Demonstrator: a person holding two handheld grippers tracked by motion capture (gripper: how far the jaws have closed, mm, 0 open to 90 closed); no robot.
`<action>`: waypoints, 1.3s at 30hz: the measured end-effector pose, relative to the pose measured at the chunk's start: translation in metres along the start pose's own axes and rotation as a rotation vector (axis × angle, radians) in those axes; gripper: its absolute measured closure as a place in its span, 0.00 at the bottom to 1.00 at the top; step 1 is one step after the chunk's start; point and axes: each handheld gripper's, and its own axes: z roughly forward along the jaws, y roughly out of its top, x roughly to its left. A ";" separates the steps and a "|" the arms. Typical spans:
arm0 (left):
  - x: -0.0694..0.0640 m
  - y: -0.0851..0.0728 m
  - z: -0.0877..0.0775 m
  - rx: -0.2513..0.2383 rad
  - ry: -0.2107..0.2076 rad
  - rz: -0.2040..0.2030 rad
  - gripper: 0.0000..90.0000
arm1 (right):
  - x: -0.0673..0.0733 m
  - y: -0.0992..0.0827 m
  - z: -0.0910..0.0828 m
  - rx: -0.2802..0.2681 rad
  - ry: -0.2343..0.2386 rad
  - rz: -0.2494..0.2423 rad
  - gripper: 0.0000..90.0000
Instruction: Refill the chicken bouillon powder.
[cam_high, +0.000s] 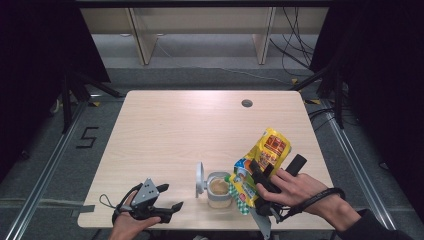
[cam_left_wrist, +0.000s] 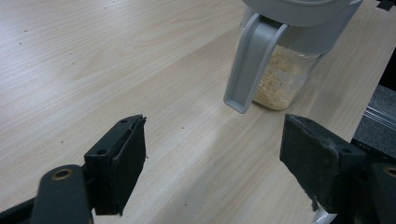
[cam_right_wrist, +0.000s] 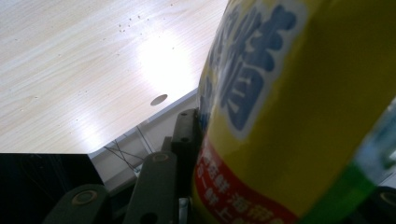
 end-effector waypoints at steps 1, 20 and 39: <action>0.000 0.000 0.000 -0.002 0.003 0.000 0.24 | 0.000 0.000 0.000 0.000 0.001 -0.001 0.77; -0.001 0.000 0.001 -0.015 -0.001 -0.018 0.24 | 0.000 0.001 0.001 -0.004 0.003 -0.002 0.78; 0.000 0.000 0.000 -0.005 0.000 -0.003 0.24 | 0.001 0.001 0.001 0.000 0.002 -0.006 0.78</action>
